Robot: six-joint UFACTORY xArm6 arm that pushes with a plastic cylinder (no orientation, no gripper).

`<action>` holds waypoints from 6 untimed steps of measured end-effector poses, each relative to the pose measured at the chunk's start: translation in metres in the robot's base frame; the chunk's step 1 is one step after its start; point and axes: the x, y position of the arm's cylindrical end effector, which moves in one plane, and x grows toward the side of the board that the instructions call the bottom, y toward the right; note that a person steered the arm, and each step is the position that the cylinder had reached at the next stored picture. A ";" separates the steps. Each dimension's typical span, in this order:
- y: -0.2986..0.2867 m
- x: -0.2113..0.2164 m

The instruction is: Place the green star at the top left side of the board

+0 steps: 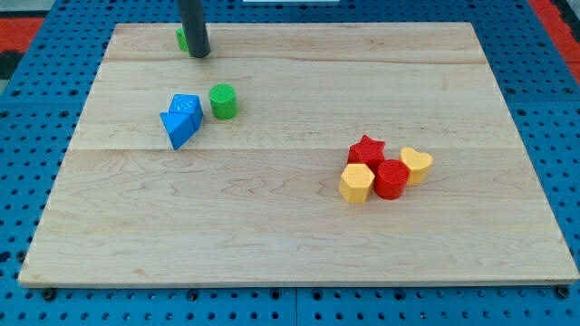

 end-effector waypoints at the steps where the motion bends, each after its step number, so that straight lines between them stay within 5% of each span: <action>1: 0.031 -0.018; 2: 0.014 -0.047; 6: -0.015 -0.024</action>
